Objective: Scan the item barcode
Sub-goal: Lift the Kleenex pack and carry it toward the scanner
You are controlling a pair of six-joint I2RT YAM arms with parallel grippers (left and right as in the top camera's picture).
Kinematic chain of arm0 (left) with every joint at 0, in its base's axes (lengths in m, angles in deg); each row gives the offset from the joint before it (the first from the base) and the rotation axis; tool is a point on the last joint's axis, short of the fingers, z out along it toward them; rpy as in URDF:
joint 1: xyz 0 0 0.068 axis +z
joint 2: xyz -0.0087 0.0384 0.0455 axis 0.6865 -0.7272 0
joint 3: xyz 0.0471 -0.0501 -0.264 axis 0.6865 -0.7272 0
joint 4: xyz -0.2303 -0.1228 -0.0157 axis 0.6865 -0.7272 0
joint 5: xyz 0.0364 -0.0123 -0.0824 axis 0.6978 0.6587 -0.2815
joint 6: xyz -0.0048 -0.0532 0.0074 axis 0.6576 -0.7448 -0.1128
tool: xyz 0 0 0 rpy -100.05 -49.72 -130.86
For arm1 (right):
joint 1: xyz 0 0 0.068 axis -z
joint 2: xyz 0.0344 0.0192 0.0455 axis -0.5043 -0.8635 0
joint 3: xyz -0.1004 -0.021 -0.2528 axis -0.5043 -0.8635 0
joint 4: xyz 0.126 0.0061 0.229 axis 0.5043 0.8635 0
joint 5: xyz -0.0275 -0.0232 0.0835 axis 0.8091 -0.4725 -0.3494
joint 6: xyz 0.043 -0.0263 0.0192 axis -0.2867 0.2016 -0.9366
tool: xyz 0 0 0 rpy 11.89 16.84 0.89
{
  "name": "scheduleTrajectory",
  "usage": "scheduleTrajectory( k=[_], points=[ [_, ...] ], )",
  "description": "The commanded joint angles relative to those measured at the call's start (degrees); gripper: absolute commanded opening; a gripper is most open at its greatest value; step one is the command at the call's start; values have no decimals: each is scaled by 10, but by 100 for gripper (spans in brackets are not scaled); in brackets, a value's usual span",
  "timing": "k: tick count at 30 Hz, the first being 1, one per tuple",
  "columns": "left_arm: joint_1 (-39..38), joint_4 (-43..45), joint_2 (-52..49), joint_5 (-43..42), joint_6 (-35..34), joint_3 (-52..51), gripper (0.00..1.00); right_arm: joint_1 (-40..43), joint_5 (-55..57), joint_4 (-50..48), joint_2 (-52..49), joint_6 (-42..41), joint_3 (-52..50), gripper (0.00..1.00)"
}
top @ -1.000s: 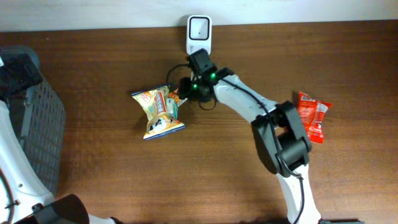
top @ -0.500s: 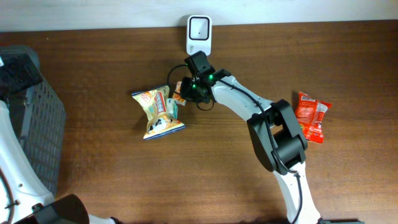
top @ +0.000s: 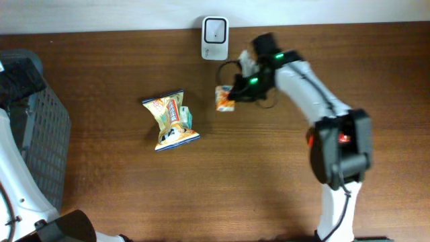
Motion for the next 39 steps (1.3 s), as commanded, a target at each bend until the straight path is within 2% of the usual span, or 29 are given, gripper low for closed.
scheduleTrajectory(
  k=[1,8,16,22,27,32,37,39],
  points=[
    [2,0,2,0,9,0,99,50,-153,51,45,152,-2,4],
    [2,0,2,0,9,0,99,119,-375,126,47,274,-2,4],
    [2,0,2,0,9,0,99,148,-409,148,50,275,0,4],
    [2,0,2,0,9,0,99,146,-506,166,50,275,7,4],
    [2,0,2,0,9,0,99,145,-508,189,69,266,26,4],
    [2,0,2,0,9,0,99,141,-411,189,126,265,40,4],
    [2,0,2,0,9,0,99,67,-99,188,156,147,96,4],
    [2,0,2,0,9,0,99,39,-19,184,155,113,130,4]
  ],
)
